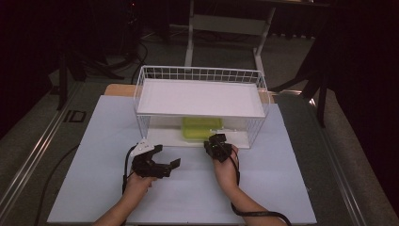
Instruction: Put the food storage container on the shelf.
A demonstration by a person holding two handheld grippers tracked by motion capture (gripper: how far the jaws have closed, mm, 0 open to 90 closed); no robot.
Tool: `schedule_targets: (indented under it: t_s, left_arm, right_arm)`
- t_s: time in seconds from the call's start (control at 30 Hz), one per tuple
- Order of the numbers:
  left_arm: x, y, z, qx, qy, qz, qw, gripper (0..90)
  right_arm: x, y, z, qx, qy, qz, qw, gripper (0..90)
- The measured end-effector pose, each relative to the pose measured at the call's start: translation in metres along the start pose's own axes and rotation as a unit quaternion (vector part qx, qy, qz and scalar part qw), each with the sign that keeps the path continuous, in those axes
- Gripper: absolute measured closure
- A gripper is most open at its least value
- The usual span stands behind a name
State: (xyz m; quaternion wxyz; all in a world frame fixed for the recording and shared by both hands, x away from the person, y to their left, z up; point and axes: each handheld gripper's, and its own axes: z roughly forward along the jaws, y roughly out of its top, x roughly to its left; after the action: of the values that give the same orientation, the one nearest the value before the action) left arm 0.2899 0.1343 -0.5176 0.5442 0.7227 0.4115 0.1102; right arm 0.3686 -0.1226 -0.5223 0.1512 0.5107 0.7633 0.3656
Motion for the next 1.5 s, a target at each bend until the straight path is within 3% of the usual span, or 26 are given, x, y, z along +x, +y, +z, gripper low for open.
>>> schedule_targets:
  t_s: [0.17, 0.47, 0.57, 0.7, 0.93, 1.07, 1.1, 1.23, 1.33, 1.5]
  left_arm:
    - [0.0, -0.001, 0.0, 0.0, 0.0, 0.003, 1.0, 1.9]
    - [-0.001, -0.002, 0.001, 0.004, 0.004, 0.008, 1.0, 1.9]
    - [0.0, -0.002, 0.0, 0.006, 0.003, 0.007, 1.0, 1.9]
    - [0.001, -0.002, -0.001, 0.002, 0.006, 0.006, 1.0, 1.9]
    - [0.002, -0.002, -0.002, 0.0, 0.006, 0.003, 1.0, 1.9]
    - [0.001, -0.002, -0.002, 0.0, 0.006, 0.011, 0.9999, 1.9]
    - [0.001, -0.002, -0.002, -0.004, 0.001, 0.013, 0.9999, 2.0]
    - [-0.001, -0.001, -0.001, -0.003, 0.001, 0.023, 0.9997, 2.0]
    - [-0.002, -0.001, -0.001, -0.004, 0.006, 0.035, 0.9993, 1.9]
    - [-0.005, 0.002, -0.002, -0.025, 0.006, 0.051, 0.9984, 2.0]
  right_arm:
    - [0.0, 0.005, 0.008, -0.003, 0.001, 0.009, 1.0, 89.9]
    - [0.003, 0.012, 0.019, -0.011, -0.002, 0.003, 0.9999, 89.9]
    - [0.002, 0.017, 0.025, -0.013, -0.012, 0.005, 0.9998, 89.9]
    - [0.001, 0.021, 0.027, -0.009, -0.013, 0.023, 0.9996, 89.8]
    - [0.002, 0.023, 0.03, -0.012, -0.01, 0.012, 0.9998, 89.4]
    - [0.006, 0.022, 0.027, -0.01, -0.007, 0.014, 0.9998, 88.1]
    - [0.007, 0.02, 0.024, -0.02, 0.002, 0.006, 0.9998, 86.3]
    - [0.009, 0.019, 0.018, -0.025, 0.015, 0.011, 0.9995, 84.3]
    - [0.013, 0.014, 0.012, -0.026, 0.018, -0.001, 0.9995, 83.0]
    - [0.017, 0.007, -0.004, -0.031, 0.03, -0.013, 0.999, 76.2]
